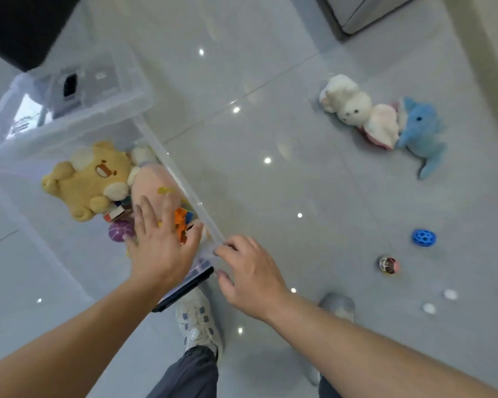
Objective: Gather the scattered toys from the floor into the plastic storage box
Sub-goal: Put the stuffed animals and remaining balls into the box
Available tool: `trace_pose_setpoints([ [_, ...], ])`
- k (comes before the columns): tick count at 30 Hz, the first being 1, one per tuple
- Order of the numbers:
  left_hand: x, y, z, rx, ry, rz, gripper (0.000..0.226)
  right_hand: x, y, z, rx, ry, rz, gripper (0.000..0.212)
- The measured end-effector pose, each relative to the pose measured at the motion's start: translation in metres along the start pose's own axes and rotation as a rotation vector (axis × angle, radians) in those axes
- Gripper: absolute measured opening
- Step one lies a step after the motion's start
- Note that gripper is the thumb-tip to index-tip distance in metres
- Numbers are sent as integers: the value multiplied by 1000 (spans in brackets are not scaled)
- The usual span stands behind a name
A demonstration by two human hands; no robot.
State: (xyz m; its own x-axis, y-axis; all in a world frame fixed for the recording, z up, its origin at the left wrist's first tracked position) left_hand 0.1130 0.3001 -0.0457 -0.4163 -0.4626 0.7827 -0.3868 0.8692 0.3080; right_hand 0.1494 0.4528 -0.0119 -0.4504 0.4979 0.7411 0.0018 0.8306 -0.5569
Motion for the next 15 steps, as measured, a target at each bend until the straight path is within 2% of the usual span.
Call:
trace_pose_setpoints([
  [3,-3,66,-14,-150,27,14,79,31,65,-39,-195,100,77,34],
  [7,-46,145,-34,-318,-4,163,81,54,182,-106,-445,149,86,44],
  [11,-129,229,-65,-461,-95,321,83,75,302,-182,-642,198,16,58],
  [15,-245,318,-121,-632,-214,435,79,85,419,-260,-769,231,-3,61],
])
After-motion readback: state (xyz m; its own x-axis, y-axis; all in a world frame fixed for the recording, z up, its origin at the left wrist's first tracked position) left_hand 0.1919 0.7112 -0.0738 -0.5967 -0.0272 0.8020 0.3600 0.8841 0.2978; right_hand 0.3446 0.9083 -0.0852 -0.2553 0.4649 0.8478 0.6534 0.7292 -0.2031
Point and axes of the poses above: each hand's wrist, its own z-axis towards the middle knuckle, its own x-axis out of the back of the hand, y = z × x, the point moved 10 cm from there along z, towards the middle knuckle, and after that the axes turned 7 degrees about y, right-handed, at the moved point
